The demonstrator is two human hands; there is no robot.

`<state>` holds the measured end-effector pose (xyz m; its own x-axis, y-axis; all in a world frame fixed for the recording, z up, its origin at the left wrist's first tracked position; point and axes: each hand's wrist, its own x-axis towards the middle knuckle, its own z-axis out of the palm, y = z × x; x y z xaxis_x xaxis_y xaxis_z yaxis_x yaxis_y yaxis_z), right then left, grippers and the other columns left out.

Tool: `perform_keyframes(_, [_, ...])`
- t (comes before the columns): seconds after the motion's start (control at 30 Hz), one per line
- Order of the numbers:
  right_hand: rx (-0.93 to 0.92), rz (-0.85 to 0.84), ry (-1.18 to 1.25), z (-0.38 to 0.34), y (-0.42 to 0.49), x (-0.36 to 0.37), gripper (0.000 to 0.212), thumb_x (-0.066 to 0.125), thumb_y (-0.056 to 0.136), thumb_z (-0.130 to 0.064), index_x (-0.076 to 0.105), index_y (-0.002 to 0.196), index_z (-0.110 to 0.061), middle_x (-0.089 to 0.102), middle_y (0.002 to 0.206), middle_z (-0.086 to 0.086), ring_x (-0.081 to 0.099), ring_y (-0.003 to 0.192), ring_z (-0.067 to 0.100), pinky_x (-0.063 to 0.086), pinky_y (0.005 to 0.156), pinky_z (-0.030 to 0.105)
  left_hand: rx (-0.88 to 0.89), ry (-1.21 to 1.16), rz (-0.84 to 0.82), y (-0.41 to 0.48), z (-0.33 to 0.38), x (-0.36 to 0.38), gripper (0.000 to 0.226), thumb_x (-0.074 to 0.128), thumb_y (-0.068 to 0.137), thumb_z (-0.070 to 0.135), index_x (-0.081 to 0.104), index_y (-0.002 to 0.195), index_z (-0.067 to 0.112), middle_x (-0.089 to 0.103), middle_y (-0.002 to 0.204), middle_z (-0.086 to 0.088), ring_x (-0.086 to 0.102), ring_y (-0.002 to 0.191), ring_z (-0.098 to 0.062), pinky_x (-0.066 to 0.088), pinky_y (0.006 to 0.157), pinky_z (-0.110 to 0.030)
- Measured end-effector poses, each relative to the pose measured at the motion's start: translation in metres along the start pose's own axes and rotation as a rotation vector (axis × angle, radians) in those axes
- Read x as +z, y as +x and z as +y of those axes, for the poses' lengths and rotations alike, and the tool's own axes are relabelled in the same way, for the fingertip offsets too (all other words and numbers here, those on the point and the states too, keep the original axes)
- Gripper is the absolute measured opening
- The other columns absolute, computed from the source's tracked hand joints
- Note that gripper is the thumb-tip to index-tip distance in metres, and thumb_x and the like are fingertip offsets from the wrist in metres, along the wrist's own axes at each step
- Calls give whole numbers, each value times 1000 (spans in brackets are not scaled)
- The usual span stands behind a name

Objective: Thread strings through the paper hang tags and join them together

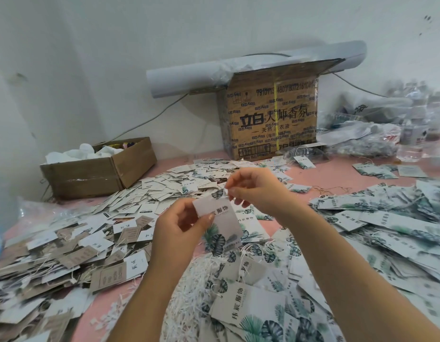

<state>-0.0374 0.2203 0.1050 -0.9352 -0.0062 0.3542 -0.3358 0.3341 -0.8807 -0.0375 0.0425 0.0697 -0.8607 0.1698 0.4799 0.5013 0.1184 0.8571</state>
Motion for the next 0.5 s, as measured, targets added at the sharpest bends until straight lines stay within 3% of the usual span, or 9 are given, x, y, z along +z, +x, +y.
perform_keyframes(0.1, [84,-161,54,3,-1,4,19,56,87,2,62,78,-13,68,68,-5,62,61,7,54,62,22,18,-67,46,-1,4,1,20,71,77,7,65,85,25,73,82,11,66,70,-1,50,58,-12])
perform_keyframes(0.17, [110,-255,138,3,-1,6,11,53,92,-9,63,86,-8,68,80,2,64,69,11,55,68,26,6,-87,93,0,5,0,18,72,77,10,64,85,23,73,79,9,62,61,0,46,50,-11])
perform_keyframes(0.27, [169,-344,290,-1,-2,4,43,47,86,-41,61,98,-2,66,86,5,64,76,14,55,66,26,-29,-119,156,1,6,-3,15,73,76,13,64,85,21,72,74,7,58,54,0,43,45,-12])
perform_keyframes(0.33, [139,-395,249,-5,-5,4,30,51,86,-33,61,93,-6,68,81,0,65,73,11,55,64,24,-30,-123,165,1,7,-3,16,74,76,13,63,84,21,71,72,7,58,53,-2,44,46,-14])
perform_keyframes(0.4, [118,-382,139,-5,-4,6,10,56,89,-11,61,97,-6,71,87,3,67,75,13,56,66,26,-23,-111,158,0,8,-2,15,73,76,13,63,84,21,70,72,8,59,53,-2,43,44,-13])
perform_keyframes(0.5, [120,-295,46,-3,-1,6,15,53,90,1,59,103,-3,69,97,16,66,79,21,57,69,31,-52,-79,142,0,7,-1,9,67,80,26,62,85,20,66,69,6,56,51,-2,41,43,-12])
